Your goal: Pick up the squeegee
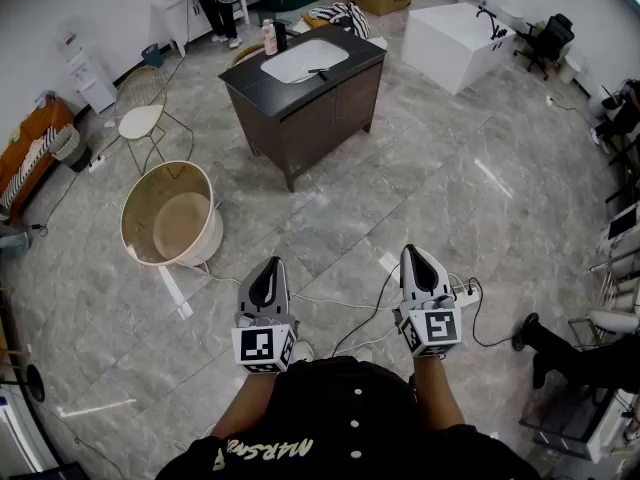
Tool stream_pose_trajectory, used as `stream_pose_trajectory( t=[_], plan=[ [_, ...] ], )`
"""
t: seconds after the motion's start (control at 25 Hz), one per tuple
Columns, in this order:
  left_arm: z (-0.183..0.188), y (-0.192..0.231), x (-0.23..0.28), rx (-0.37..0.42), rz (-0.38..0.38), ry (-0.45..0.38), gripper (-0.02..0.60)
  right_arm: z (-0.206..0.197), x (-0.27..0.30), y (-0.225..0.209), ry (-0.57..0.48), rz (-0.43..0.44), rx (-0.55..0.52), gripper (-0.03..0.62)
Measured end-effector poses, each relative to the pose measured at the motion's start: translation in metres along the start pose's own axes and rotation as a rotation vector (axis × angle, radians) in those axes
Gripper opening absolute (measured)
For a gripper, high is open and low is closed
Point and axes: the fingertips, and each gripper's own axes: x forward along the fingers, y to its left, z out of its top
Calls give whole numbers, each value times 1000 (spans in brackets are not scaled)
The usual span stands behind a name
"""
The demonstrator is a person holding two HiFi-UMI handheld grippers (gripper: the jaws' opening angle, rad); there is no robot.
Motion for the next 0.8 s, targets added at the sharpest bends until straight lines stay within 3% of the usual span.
stream_pose_trajectory(
  t=[0.8],
  plan=[
    [13,28,7,2,-34,-36,18,4,21,25,-15,-25,7,-3]
  ],
)
